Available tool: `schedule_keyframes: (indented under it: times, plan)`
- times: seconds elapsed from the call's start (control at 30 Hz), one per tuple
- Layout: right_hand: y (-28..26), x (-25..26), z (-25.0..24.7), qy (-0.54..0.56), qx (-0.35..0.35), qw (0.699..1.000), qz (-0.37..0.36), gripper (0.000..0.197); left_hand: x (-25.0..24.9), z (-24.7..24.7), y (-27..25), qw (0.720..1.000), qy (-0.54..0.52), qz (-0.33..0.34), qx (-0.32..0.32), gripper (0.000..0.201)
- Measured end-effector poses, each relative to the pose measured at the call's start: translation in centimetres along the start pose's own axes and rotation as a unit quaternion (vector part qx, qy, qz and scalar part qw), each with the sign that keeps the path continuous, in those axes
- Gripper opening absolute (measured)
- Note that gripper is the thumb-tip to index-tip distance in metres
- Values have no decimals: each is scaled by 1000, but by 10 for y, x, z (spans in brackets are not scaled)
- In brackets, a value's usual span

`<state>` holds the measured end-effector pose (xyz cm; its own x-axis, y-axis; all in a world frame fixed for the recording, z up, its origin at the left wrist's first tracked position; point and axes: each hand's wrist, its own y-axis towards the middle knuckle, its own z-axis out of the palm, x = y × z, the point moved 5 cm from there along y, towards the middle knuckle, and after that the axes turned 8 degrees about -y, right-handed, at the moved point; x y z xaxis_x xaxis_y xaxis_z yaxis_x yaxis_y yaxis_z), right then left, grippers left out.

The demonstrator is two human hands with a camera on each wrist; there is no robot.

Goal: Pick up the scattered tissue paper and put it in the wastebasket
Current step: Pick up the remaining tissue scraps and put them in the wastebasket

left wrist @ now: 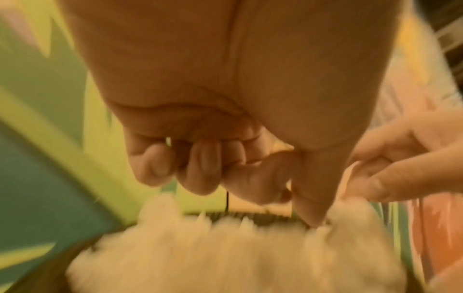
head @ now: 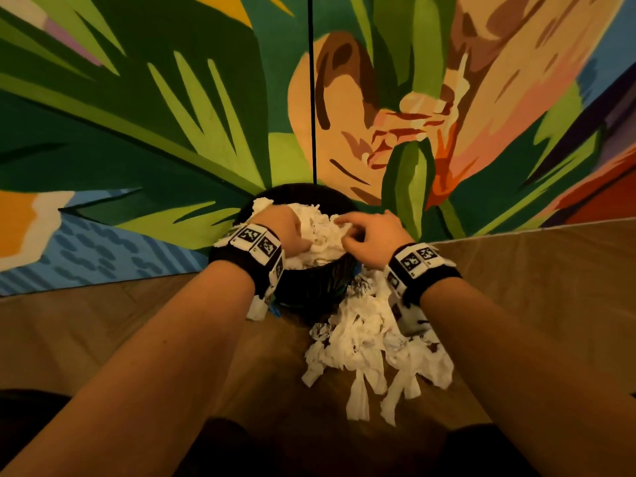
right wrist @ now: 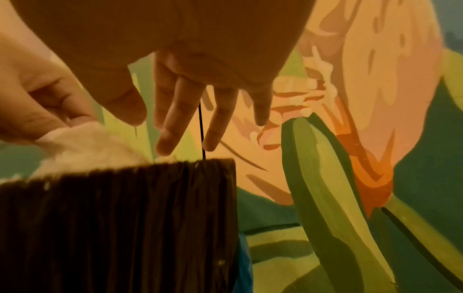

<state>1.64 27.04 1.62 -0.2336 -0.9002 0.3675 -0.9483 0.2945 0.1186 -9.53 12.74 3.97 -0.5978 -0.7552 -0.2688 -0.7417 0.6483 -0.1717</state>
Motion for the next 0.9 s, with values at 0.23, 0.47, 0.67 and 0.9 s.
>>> schedule_keyframes:
  times: [0.23, 0.47, 0.67, 0.9]
  plan:
    - [-34, -56, -35, 116, -113, 983, 91, 21, -86, -28, -33, 982, -69, 150, -94, 30]
    - [-109, -124, 64, 70, 95, 956, 267, 25, -138, 122, -43, 975, -68, 172, 120, 28]
    - [-187, -112, 157, -49, 387, 905, 171, 50, -51, 294, -99, 966, -13, 55, 251, 36]
    - [-211, -93, 198, -101, 449, 876, 142, 48, -26, 349, -115, 955, -58, 94, 276, 41]
